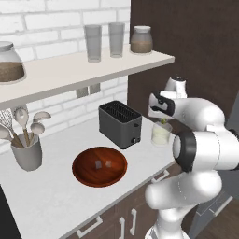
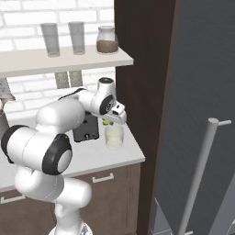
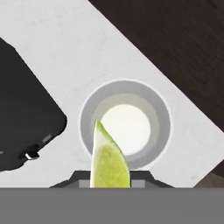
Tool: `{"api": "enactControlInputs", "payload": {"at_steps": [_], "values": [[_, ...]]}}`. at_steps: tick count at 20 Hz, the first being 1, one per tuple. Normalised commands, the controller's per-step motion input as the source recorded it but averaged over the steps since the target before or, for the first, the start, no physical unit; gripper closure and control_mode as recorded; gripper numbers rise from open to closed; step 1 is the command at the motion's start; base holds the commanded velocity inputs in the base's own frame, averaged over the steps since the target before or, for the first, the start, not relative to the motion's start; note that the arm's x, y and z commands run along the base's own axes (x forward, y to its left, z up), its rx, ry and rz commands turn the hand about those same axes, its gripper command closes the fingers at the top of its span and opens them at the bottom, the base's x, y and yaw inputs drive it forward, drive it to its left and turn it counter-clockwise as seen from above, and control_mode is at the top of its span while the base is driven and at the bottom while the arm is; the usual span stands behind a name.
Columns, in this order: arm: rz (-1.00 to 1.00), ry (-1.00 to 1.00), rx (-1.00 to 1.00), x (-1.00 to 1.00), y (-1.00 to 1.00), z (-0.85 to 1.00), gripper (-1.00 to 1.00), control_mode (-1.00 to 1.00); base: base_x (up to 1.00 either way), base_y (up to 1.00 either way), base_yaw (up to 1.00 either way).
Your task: Grab a lemon wedge from the fridge and one ice cube from the ice bowl, and put them in the glass of lemonade.
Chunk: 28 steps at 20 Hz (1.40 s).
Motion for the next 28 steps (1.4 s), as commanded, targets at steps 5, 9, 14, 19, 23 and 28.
{"api": "enactControlInputs", "payload": {"at_steps": [5, 9, 14, 19, 23, 28], "values": [[-0.05, -0.02, 0.0, 0.0, -0.04, -0.09, 1.0, -1.0, 0.0, 0.0, 0.0], [-0.15, 0.0, 0.0, 0.24, -0.03, 0.0, 1.0, -1.0, 0.0, 0.0, 0.0], [-0.17, 0.0, 0.0, 0.25, 0.0, 0.0, 1.0, -1.0, 0.0, 0.0, 0.0], [-0.09, 0.0, 0.0, 0.01, -0.01, -0.03, 1.0, -1.0, 0.0, 0.0, 0.0], [-0.04, 0.0, 0.0, 0.0, 0.0, -0.14, 1.0, -1.0, 0.0, 0.0, 0.0], [-0.04, 0.0, 0.0, 0.06, 0.0, -0.02, 1.0, -1.0, 0.0, 0.0, 0.0]]}}
